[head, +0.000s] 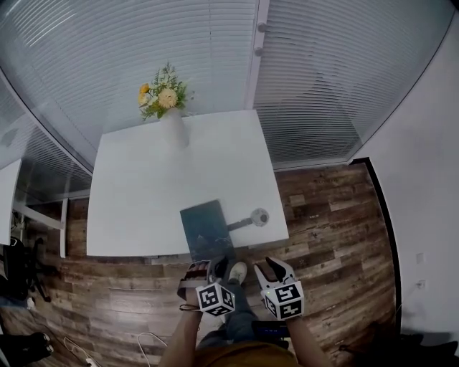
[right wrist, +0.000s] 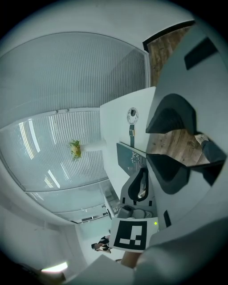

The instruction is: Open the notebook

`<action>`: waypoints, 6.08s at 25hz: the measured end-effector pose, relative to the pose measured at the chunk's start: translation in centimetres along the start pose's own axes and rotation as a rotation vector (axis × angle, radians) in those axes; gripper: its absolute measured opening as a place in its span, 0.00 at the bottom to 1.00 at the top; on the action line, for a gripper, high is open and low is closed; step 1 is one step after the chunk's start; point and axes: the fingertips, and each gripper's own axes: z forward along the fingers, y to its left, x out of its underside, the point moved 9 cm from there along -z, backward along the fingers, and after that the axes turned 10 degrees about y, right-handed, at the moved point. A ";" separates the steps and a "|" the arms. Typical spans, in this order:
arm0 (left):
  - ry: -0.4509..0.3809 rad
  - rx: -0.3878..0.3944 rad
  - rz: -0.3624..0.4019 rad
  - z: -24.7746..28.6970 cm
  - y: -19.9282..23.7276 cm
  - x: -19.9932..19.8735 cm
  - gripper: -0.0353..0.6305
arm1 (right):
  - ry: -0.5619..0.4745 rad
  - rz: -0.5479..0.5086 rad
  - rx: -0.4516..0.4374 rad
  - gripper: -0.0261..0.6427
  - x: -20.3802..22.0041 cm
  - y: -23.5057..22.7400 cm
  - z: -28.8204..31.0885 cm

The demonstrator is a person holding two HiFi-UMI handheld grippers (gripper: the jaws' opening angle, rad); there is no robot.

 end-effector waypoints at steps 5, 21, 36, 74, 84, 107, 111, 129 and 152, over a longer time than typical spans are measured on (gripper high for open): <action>-0.010 -0.021 -0.009 -0.9 0.4 -0.2 0.15 | -0.017 -0.014 0.007 0.26 -0.5 0.5 -0.6; -0.124 -0.140 -0.318 -6.6 2.3 1.3 0.12 | -0.070 -0.019 -0.015 0.24 -0.4 1.7 -3.5; -0.280 -0.199 -0.964 -11.3 3.6 10.1 0.12 | -0.088 -0.099 -0.051 0.20 -1.3 4.9 -3.2; -0.213 -0.114 -1.752 -5.7 0.6 23.6 0.48 | -0.077 -0.193 -0.035 0.06 -3.4 5.0 -1.7; -0.212 -0.326 -1.261 -11.7 4.4 18.4 0.40 | -0.174 -0.210 0.052 0.06 -4.4 6.3 -4.1; -0.573 -0.353 -0.945 -24.8 6.9 7.6 0.09 | -0.459 -0.190 0.095 0.06 -8.7 10.5 -12.0; -0.573 -0.371 -0.925 -25.0 6.8 7.5 0.09 | -0.464 -0.197 0.097 0.06 -8.5 10.8 -12.3; -0.561 -0.359 -0.996 -24.5 5.9 8.0 0.09 | -0.433 -0.174 0.117 0.06 -7.1 10.0 -12.6; -0.537 -0.301 -1.051 -22.7 4.9 9.0 0.09 | -0.401 -0.178 0.077 0.06 -5.8 9.7 -12.1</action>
